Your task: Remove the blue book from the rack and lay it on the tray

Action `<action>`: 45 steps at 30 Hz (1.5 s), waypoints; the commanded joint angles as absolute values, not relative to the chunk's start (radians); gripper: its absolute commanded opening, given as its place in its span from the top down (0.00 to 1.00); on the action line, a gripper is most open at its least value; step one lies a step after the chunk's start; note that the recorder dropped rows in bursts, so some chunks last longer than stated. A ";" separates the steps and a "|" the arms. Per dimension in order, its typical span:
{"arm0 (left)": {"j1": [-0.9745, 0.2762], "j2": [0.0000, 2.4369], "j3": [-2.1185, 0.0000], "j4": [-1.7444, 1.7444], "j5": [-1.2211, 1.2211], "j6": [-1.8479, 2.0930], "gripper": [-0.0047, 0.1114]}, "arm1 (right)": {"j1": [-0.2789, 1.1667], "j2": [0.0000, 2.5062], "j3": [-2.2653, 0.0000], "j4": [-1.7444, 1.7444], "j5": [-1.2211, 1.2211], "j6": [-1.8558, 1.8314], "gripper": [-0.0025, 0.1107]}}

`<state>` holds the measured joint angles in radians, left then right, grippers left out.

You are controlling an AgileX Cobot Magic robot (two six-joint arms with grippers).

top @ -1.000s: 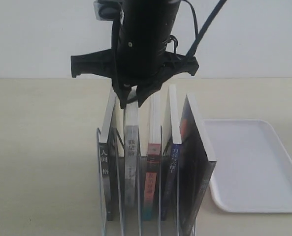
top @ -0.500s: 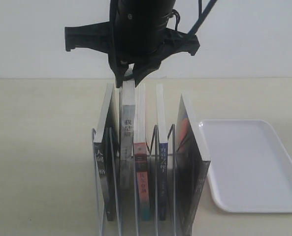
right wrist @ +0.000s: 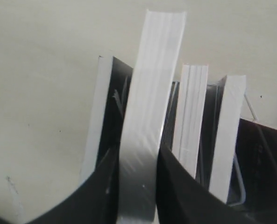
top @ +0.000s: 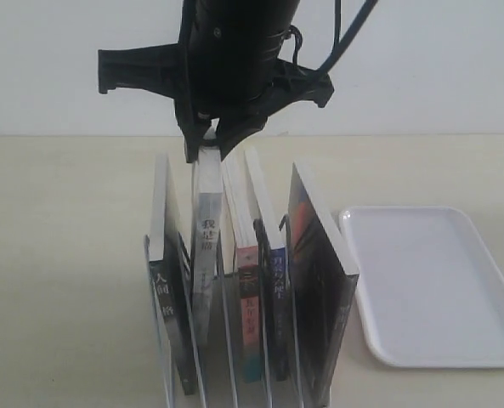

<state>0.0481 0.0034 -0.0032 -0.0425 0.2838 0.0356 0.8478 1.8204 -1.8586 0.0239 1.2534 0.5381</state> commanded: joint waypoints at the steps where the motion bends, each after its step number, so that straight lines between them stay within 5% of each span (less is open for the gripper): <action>1: 0.048 0.000 0.000 -0.041 0.276 0.033 0.92 | 0.848 1.798 -1.808 0.009 1.221 0.537 0.98; 10: 0.048 0.000 0.000 -0.041 0.276 0.033 0.92 | 0.848 1.798 -1.790 0.000 1.221 0.521 0.95; 13: 0.048 0.000 0.000 -0.041 0.276 0.033 0.92 | 0.848 1.798 -1.790 0.000 1.221 0.521 0.79; 17: 0.048 0.000 0.000 -0.041 0.276 0.033 0.92 | 0.848 1.798 -1.790 0.000 1.221 0.521 0.38; 19: 0.048 0.000 0.000 -0.041 0.276 0.033 0.92 | 0.848 1.798 -1.790 0.000 1.221 0.530 0.30; 22: 0.048 0.000 0.000 -0.041 0.276 0.033 0.92 | 0.848 1.796 -1.799 0.006 1.221 0.537 0.35; 29: 0.048 0.000 0.000 -0.041 0.276 0.033 0.92 | 0.848 1.692 -1.825 0.009 1.221 0.479 0.70; 45: 0.048 0.000 0.000 -0.041 0.276 0.033 0.92 | 0.846 1.600 -1.638 -0.068 1.221 0.434 0.62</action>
<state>0.0481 0.0034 -0.0032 -0.0425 0.2838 0.0356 0.8478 1.6051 -1.6449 -0.0459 1.2249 0.4467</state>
